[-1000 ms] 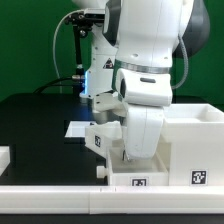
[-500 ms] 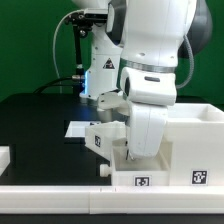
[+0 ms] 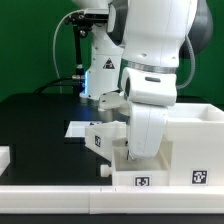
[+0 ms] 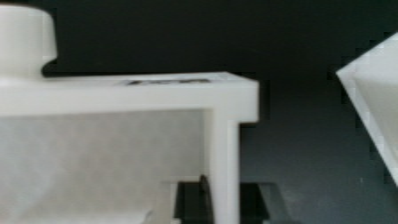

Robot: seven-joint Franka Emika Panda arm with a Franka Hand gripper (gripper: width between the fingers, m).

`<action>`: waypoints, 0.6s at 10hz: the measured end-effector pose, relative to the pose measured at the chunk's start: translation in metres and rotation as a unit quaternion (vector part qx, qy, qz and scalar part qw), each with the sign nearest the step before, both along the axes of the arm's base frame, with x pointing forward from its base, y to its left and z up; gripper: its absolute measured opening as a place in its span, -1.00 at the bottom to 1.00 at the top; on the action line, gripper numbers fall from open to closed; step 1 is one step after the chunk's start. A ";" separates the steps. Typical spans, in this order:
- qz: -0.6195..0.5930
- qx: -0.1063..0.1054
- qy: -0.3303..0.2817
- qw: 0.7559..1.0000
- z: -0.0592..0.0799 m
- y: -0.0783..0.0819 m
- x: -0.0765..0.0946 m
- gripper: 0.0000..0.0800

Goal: Assemble drawer

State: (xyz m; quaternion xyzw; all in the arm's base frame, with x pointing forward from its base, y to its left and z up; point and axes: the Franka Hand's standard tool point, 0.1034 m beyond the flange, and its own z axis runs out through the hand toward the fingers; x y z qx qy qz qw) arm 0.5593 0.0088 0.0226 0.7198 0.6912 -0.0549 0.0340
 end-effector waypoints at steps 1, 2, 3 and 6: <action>-0.003 0.000 0.000 1.000 -0.001 -0.001 0.000 -0.91; -0.004 0.000 0.001 1.000 -0.001 -0.002 -0.001 -0.81; -0.004 0.000 0.001 1.000 -0.001 -0.002 -0.001 -0.81; -0.006 0.000 0.001 1.000 -0.001 -0.004 -0.001 0.40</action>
Offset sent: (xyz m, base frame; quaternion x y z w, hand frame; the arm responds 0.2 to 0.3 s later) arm 0.0000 0.0000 0.0000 0.0000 0.0000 0.0000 1.0000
